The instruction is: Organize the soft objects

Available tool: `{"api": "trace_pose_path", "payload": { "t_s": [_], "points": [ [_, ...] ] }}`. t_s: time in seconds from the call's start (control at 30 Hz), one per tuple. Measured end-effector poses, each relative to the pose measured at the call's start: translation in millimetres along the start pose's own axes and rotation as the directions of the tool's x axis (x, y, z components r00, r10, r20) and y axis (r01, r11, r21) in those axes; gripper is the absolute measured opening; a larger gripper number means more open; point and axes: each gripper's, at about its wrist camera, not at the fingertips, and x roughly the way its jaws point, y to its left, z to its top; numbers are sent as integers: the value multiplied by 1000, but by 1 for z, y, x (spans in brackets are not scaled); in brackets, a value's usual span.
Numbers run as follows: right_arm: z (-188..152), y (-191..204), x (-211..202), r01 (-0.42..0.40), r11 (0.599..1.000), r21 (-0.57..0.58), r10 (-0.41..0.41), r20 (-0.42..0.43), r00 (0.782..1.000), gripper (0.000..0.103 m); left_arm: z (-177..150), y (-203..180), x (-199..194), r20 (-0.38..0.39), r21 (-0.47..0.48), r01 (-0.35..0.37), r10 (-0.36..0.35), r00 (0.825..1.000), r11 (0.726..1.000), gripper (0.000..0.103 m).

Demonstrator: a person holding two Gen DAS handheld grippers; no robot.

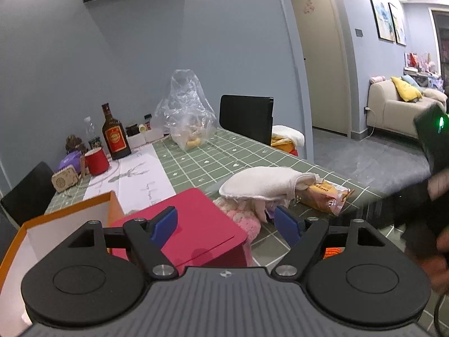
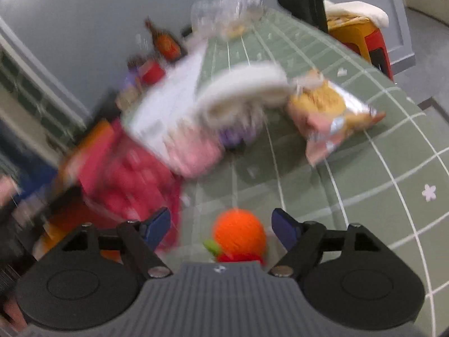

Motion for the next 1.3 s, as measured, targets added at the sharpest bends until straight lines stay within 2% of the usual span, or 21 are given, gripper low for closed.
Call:
{"api": "trace_pose_path", "payload": {
  "t_s": [0.07,0.1,0.13,0.2,0.33,0.43,0.57,0.63,0.67,0.7,0.73,0.8,0.87,0.93,1.0,1.03,1.1,1.3],
  "points": [
    [16,-7,-1,-20,993,119,11,81,997,76,-2,5,-4,3,-9,6,-6,1000,1000,92],
    [28,-6,9,-10,989,150,-5,98,995,65,-3,6,-8,16,-1,2,-2,1000,1000,92],
    [35,-6,16,-6,986,167,-11,100,995,46,-5,6,-12,41,15,-11,11,999,1000,92],
    [45,-12,29,-8,975,223,-10,81,997,28,-8,3,-19,83,64,-55,49,995,996,92],
    [51,-24,43,-169,936,309,139,119,983,25,-13,-1,-33,145,124,-158,139,980,980,92],
    [52,-30,45,-181,916,358,142,132,981,26,-9,0,-39,159,134,-215,194,968,967,92],
    [51,-42,49,-244,864,440,189,165,968,26,-4,14,-43,154,76,-166,153,976,983,92],
    [50,-44,50,-239,862,448,169,190,967,26,-4,21,-45,153,67,-144,132,979,987,92],
    [50,-45,52,-232,867,441,158,199,967,23,-3,24,-46,148,78,-138,125,981,987,92],
    [47,-46,54,-242,869,431,160,218,963,9,-3,28,-48,148,89,-139,125,981,986,92],
    [43,-50,52,-258,864,433,173,226,959,3,-4,32,-51,160,86,-144,129,979,986,92],
    [39,-55,47,-305,840,449,206,255,945,3,-4,42,-57,187,65,-135,121,975,989,92],
    [41,-45,33,-370,849,376,262,308,915,2,-1,54,-61,205,20,-109,102,973,994,92],
    [43,-23,8,-418,873,251,314,367,876,2,5,65,-60,193,-35,-72,78,978,997,92],
    [40,-5,-13,-467,868,167,376,394,839,2,7,76,-58,177,-91,-42,58,982,995,92],
    [38,6,-24,-480,867,133,398,393,829,2,6,82,-57,168,-116,-25,45,985,993,92],
    [30,24,-42,-470,879,78,407,390,826,2,3,92,-54,147,-142,6,15,989,990,92],
    [-28,57,-91,-365,930,-51,360,334,871,2,-17,114,-57,215,-203,110,-66,974,973,91]
  ]
}}
